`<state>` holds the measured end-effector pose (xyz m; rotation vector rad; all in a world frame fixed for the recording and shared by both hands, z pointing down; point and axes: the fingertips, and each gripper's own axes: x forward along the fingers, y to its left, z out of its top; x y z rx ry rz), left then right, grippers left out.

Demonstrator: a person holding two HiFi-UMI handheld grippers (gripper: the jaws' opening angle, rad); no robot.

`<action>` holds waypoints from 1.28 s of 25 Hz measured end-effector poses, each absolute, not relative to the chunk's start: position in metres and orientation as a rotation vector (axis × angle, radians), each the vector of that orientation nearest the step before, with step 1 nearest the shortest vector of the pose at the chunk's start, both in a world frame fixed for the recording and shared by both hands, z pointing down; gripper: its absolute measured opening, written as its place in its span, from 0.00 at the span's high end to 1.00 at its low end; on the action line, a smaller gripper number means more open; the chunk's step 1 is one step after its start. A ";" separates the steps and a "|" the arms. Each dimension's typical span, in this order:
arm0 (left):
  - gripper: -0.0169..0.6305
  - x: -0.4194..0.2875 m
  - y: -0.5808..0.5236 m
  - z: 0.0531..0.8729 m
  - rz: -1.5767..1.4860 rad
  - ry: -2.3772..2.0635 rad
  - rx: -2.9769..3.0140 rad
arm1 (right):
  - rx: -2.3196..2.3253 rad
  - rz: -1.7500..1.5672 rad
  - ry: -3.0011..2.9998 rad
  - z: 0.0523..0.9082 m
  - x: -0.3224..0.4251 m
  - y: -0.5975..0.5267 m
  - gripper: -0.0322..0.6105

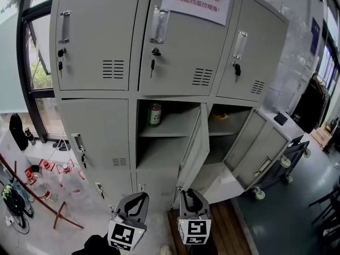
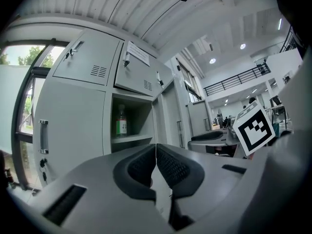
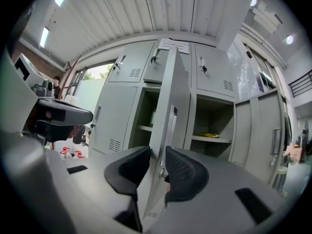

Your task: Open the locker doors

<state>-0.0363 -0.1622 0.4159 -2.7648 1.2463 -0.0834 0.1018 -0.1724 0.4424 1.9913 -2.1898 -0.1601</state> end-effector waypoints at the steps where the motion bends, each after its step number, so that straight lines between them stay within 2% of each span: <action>1: 0.94 -0.032 -0.161 0.416 -0.082 1.231 -2.771 | 2.003 -0.157 -2.176 0.443 0.107 -0.170 0.77; 5: 0.94 -0.015 -0.158 0.416 -0.080 1.178 -2.791 | 2.058 -0.148 -2.118 0.444 0.127 -0.162 0.81; 14: 0.94 0.017 -0.158 0.418 -0.020 1.115 -2.805 | 2.128 -0.120 -2.054 0.445 0.169 -0.153 0.82; 17: 0.94 0.026 -0.158 0.419 -0.084 1.109 -2.825 | 2.146 -0.107 -2.033 0.445 0.183 -0.152 0.82; 21: 0.94 0.040 -0.157 0.420 -0.094 1.096 -2.841 | 2.184 -0.113 -1.978 0.444 0.203 -0.152 0.92; 32: 0.94 0.061 -0.169 0.424 -0.096 1.121 -2.853 | 2.231 -0.098 -1.923 0.445 0.251 -0.159 0.92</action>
